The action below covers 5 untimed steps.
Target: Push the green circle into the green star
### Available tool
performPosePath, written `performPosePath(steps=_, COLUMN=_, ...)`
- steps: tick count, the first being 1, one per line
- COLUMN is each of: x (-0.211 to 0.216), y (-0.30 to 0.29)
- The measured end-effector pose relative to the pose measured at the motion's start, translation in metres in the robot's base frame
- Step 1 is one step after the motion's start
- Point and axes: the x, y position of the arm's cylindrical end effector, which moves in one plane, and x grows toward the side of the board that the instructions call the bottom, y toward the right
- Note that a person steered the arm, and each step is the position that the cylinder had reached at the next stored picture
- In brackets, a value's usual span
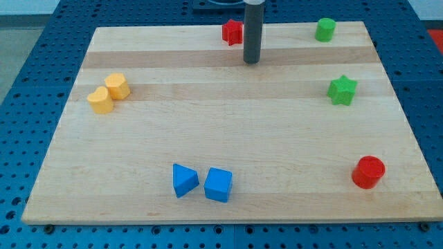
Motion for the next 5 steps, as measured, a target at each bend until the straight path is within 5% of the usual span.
performPosePath(steps=3, x=-0.091, y=0.055)
performPosePath(steps=5, x=-0.099, y=0.109)
